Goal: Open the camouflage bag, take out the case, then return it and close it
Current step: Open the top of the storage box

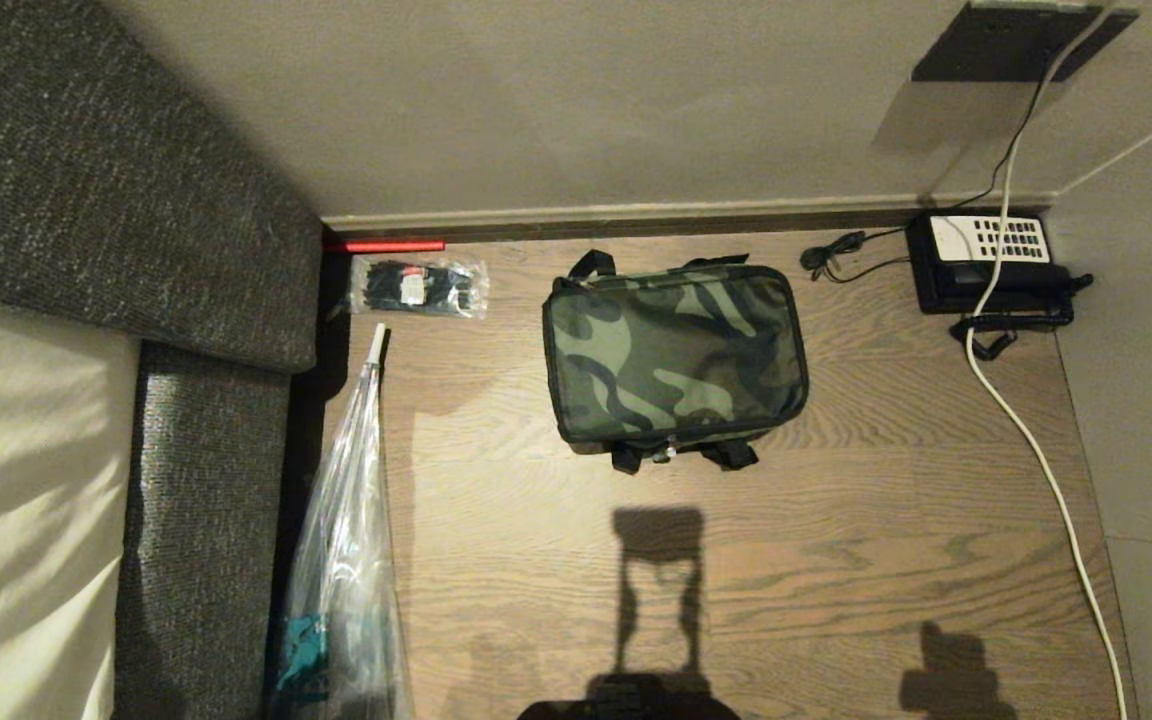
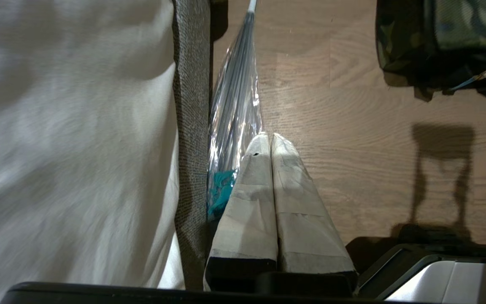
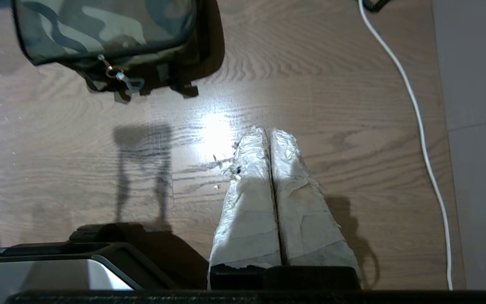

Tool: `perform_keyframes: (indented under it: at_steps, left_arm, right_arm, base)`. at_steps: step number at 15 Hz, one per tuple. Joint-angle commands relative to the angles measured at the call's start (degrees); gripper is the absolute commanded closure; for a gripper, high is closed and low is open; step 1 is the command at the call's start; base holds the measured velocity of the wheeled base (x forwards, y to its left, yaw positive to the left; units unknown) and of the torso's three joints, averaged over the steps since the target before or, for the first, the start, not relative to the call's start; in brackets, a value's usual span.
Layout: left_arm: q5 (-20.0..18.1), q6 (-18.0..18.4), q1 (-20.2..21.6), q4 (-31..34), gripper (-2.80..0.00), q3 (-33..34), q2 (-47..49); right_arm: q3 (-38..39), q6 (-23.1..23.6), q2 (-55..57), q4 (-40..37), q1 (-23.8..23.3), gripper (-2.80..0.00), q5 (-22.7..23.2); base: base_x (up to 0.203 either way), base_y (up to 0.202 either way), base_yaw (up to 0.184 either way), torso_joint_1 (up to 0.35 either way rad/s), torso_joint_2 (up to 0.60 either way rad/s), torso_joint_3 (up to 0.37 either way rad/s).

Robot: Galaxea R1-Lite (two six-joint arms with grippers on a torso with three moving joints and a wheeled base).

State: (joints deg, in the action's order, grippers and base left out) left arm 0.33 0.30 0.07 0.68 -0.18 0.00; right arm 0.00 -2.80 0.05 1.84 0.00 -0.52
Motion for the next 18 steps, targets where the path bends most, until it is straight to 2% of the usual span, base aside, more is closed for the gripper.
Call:
perform_keyframes:
  at_steps: [1, 11, 14, 18]
  left_arm:
    - [0.0, 0.0, 0.0, 0.0, 0.0, 0.0, 0.0]
    - [0.0, -0.2, 0.0, -0.1, 0.0, 0.1, 0.0]
    - [0.0, -0.2, 0.0, -0.1, 0.0, 0.1, 0.0]
    - [0.0, -0.3, 0.0, -0.1, 0.0, 0.1, 0.0]
  right_arm:
    - [0.8, 0.0, -0.4, 0.0, 0.0, 0.0, 0.0]
    - [0.8, 0.0, -0.4, 0.0, 0.0, 0.0, 0.0]
    - [0.9, 0.0, -0.4, 0.0, 0.0, 0.0, 0.0]
    - [0.7, 2.3, -0.4, -0.5, 0.0, 0.0, 0.5]
  base:
    - [0.0, 0.0, 0.0, 0.002, 0.0, -0.188]
    - [0.0, 0.0, 0.0, 0.003, 0.0, -0.196]
    - [0.0, 0.0, 0.0, 0.004, 0.0, -0.059]
    - [0.0, 0.0, 0.0, 0.0, 0.0, 0.0]
